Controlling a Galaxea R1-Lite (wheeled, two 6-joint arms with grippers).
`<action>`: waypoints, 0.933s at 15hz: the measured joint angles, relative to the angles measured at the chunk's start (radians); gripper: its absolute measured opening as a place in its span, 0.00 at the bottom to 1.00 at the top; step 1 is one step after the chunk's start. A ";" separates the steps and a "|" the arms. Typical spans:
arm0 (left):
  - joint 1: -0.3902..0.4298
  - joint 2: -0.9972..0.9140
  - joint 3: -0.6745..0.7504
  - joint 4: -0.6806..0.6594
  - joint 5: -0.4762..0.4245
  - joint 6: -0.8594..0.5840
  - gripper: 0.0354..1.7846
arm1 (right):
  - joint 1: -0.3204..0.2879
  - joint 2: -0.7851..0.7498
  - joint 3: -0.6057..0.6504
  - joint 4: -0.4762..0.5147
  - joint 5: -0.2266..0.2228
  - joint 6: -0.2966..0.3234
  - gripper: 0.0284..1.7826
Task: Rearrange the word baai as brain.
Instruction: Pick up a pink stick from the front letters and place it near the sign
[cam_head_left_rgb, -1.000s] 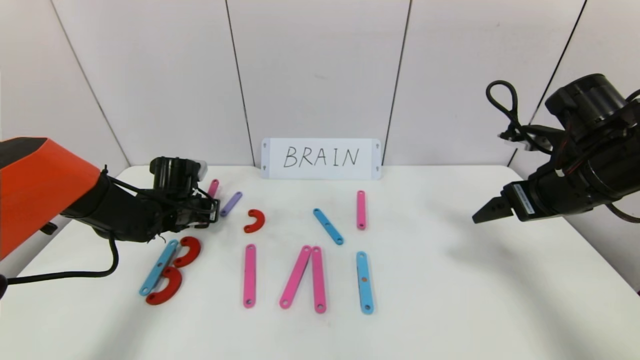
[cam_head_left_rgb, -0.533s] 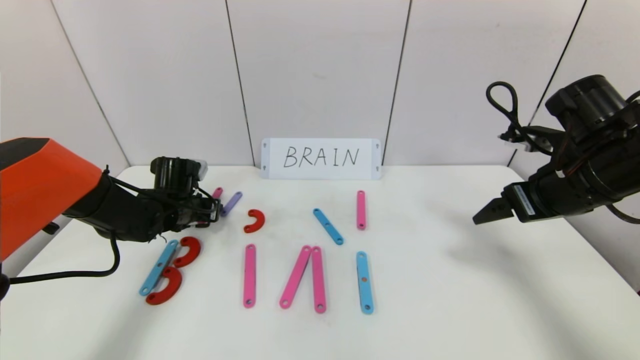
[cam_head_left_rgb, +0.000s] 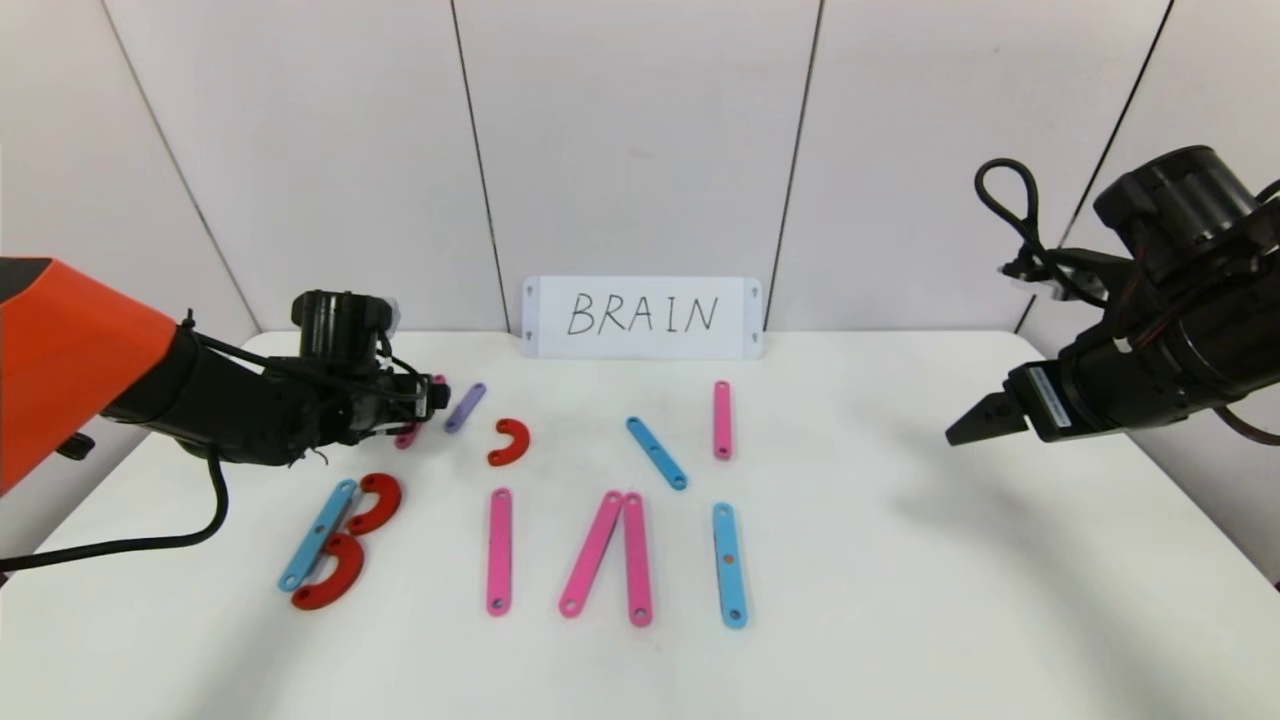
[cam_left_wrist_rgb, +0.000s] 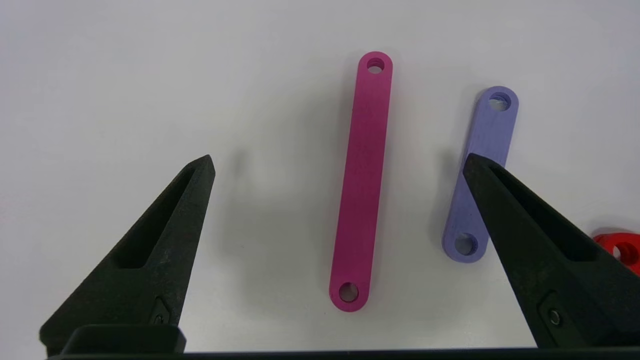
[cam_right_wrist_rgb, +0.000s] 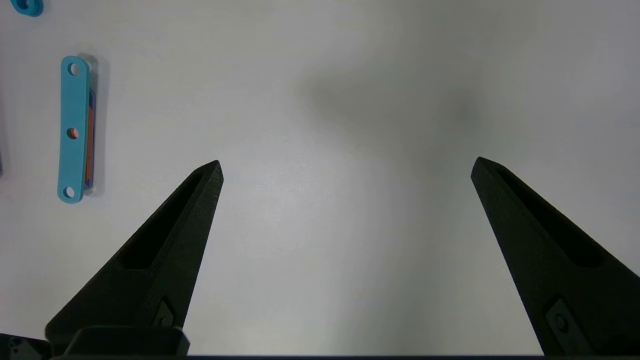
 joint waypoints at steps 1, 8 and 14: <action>-0.002 -0.013 0.000 0.031 -0.006 -0.003 0.97 | 0.000 -0.001 0.000 0.000 0.000 0.000 0.98; -0.136 -0.199 -0.004 0.367 -0.057 -0.168 0.97 | 0.000 -0.003 0.000 0.000 0.000 0.000 0.98; -0.242 -0.340 0.027 0.554 -0.048 -0.258 0.97 | 0.000 -0.015 0.000 0.000 0.004 0.000 0.98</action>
